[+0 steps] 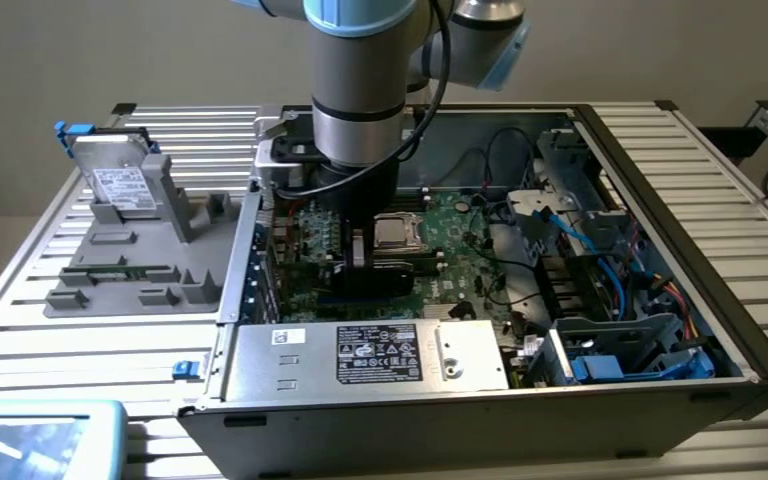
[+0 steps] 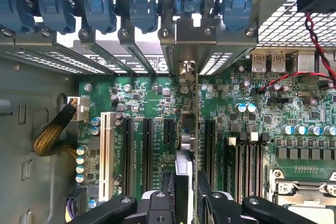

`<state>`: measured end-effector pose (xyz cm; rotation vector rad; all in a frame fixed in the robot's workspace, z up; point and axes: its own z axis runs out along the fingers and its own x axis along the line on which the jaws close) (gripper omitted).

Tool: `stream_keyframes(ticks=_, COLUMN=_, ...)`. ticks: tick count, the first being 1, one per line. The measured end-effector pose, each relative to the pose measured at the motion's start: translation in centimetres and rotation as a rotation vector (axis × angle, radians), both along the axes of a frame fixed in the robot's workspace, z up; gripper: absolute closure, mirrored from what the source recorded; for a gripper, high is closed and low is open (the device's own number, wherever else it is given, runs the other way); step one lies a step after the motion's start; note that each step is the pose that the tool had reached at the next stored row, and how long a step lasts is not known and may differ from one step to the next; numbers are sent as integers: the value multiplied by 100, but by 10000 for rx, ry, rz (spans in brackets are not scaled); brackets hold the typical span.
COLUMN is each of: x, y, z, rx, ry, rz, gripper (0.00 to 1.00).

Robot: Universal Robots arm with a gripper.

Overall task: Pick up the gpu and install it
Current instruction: 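Insert the gpu into the slot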

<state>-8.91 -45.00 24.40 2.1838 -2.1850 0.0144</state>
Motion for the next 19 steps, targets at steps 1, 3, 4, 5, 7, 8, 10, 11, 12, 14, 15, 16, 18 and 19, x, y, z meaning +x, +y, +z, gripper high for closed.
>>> stream_keyframes(ticks=1, x=-1, y=0, z=-1, rx=0, ry=0, rz=5, gripper=72)
stream_keyframes(ticks=3, x=-7, y=0, z=-3, rx=2, ry=-3, rz=16, gripper=72)
stream_keyframes(ticks=4, x=-9, y=0, z=-4, rx=4, ry=-3, rz=22, gripper=72)
stream_keyframes(ticks=5, x=-10, y=1, z=-4, rx=5, ry=-1, rz=30, gripper=72)
stream_keyframes(ticks=7, x=-12, y=0, z=-4, rx=8, ry=0, rz=38, gripper=72)
stream_keyframes(ticks=8, x=-12, y=0, z=-4, rx=9, ry=0, rz=42, gripper=72)
stream_keyframes(ticks=10, x=-16, y=0, z=-5, rx=11, ry=-2, rz=55, gripper=72)
stream_keyframes(ticks=11, x=-19, y=0, z=-6, rx=12, ry=-2, rz=66, gripper=72)
stream_keyframes(ticks=12, x=-19, y=0, z=-7, rx=12, ry=-1, rz=75, gripper=72)
stream_keyframes(ticks=14, x=-20, y=0, z=-7, rx=11, ry=0, rz=79, gripper=72)
stream_keyframes(ticks=15, x=-21, y=0, z=-8, rx=11, ry=0, rz=79, gripper=72)
stream_keyframes(ticks=16, x=-21, y=0, z=-9, rx=10, ry=1, rz=82, gripper=72)
stream_keyframes(ticks=18, x=-21, y=-4, z=-11, rx=16, ry=-1, rz=101, gripper=72)
stream_keyframes(ticks=19, x=-21, y=-5, z=-12, rx=18, ry=-1, rz=112, gripper=72)
